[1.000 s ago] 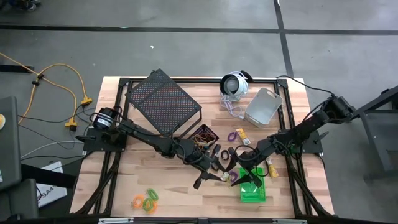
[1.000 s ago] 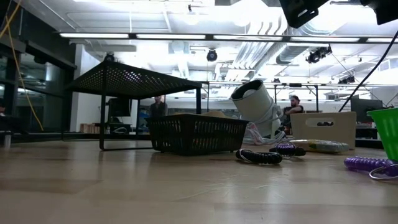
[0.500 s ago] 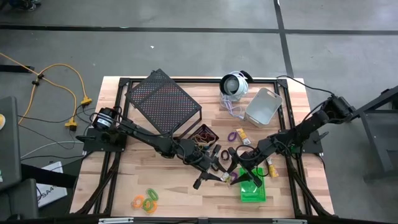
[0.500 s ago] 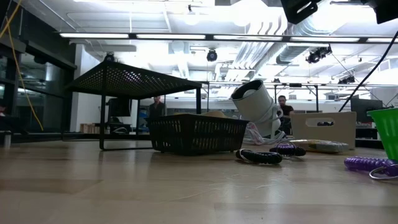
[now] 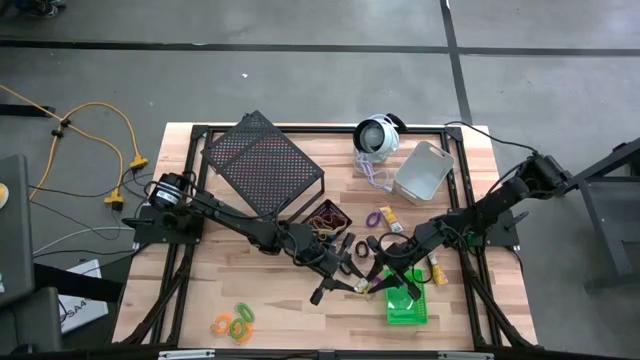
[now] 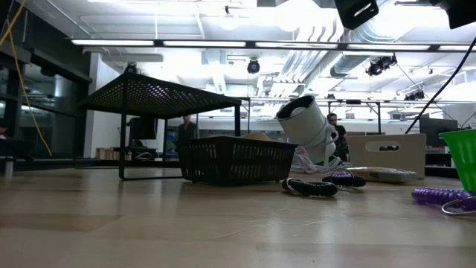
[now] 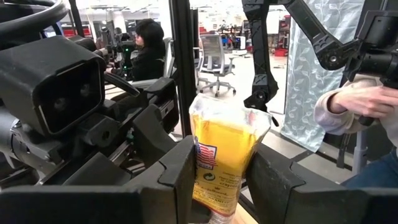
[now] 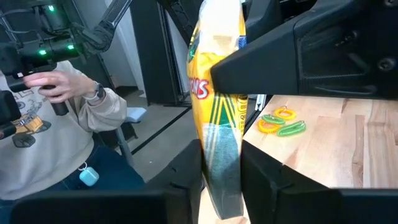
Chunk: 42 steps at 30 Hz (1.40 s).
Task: Pick & Place Office Desk Supplies
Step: Put the bottom left crayon box into the green bin
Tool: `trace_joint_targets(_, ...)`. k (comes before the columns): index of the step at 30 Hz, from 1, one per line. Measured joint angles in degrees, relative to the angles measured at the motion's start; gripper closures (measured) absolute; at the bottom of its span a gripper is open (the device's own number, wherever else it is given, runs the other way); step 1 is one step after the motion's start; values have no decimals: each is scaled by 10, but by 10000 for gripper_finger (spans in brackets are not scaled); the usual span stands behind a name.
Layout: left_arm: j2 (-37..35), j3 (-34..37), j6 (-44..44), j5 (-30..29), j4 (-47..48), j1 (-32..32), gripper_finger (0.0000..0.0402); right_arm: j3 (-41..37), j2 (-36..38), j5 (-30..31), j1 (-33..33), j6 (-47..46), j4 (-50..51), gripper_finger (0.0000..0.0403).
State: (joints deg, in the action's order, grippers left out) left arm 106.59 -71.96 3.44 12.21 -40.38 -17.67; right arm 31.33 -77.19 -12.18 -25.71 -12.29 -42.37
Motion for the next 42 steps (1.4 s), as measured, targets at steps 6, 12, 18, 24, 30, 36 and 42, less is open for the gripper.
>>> trace_joint_targets(6,0,0,0,0,0,0,282,0,0,0,0,0,0,341)
trace_joint_targets(12,0,0,0,0,0,0,282,0,0,0,0,0,0,340)
trace_joint_targets(18,0,0,-1,0,0,0,281,0,0,0,0,0,0,340)
trace_joint_targets(24,0,0,3,5,0,0,262,0,0,0,0,0,1,340)
trace_joint_targets(30,0,0,25,27,0,0,217,0,0,-9,0,0,2,340)
trace_joint_targets(36,0,0,28,28,0,0,183,0,0,-15,0,-15,6,339)
trace_joint_targets(42,0,0,27,28,0,0,178,0,0,-23,-2,-50,27,339)
